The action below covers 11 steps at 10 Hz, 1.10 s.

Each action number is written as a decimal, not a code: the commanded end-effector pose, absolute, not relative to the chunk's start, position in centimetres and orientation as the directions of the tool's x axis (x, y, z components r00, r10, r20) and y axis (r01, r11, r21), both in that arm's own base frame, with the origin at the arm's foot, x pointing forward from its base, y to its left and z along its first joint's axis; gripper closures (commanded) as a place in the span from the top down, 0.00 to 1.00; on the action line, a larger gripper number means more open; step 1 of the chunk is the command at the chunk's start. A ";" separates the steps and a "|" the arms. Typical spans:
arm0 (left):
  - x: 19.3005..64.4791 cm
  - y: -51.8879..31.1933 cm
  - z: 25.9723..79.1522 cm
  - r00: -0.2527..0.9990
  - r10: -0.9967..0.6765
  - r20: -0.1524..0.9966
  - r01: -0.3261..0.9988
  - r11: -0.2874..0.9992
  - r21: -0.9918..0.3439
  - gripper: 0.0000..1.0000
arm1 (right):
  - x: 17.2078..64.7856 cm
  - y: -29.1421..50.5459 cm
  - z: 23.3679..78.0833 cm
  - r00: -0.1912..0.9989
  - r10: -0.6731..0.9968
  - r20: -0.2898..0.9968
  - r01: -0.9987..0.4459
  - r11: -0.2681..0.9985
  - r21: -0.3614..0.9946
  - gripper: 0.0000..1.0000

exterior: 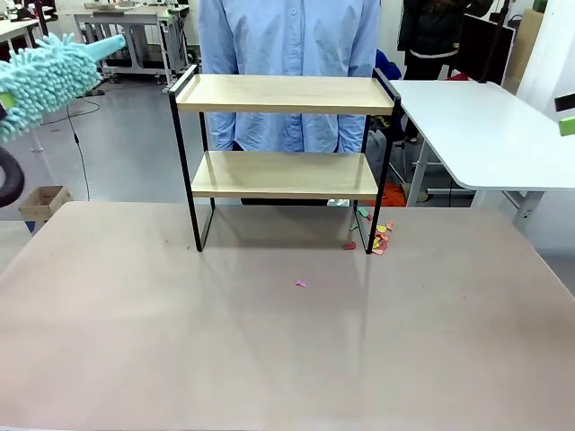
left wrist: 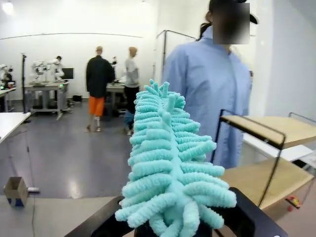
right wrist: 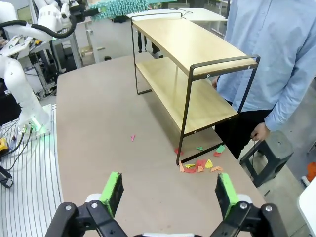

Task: Clean the shelf.
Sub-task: Hand the Duster back to the human.

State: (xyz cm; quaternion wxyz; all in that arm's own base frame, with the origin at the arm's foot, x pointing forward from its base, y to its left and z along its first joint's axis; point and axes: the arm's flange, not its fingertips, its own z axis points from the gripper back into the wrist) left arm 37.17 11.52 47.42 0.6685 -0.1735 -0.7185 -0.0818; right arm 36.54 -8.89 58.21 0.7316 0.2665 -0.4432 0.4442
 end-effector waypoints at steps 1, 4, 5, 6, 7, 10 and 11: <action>34.8 9.0 42.8 -0.099 0.084 0.991 0.289 0.956 -0.052 0.17 | 36.5 -9.0 58.4 0.198 0.422 0.885 -0.889 0.457 -0.019 1.00; 33.9 7.8 38.1 -0.046 0.078 0.996 0.272 0.960 -0.063 0.17 | 36.5 -9.0 58.4 0.198 0.422 0.885 -0.889 0.457 -0.019 1.00; 33.8 7.7 37.1 -0.035 0.082 0.996 0.272 0.960 -0.070 0.17 | 36.5 -9.0 58.4 0.198 0.422 0.885 -0.889 0.457 -0.019 1.00; 33.7 7.8 36.5 -0.022 0.090 0.996 0.260 0.962 -0.081 0.17 | 36.5 -9.0 58.4 0.198 0.422 0.885 -0.889 0.457 -0.019 1.00; 33.6 7.4 36.2 -0.024 0.110 0.994 0.264 0.959 -0.099 0.17 | 36.5 -9.0 58.4 0.198 0.422 0.885 -0.889 0.457 -0.019 1.00; 40.1 9.2 39.1 0.018 0.088 0.996 0.278 0.956 -0.089 0.17 | 36.5 -9.0 58.4 0.198 0.422 0.885 -0.889 0.457 -0.019 1.00; 40.1 9.2 39.1 0.018 0.088 0.996 0.278 0.956 -0.089 0.17 | 36.5 -9.0 58.4 0.198 0.422 0.885 -0.889 0.457 -0.019 1.00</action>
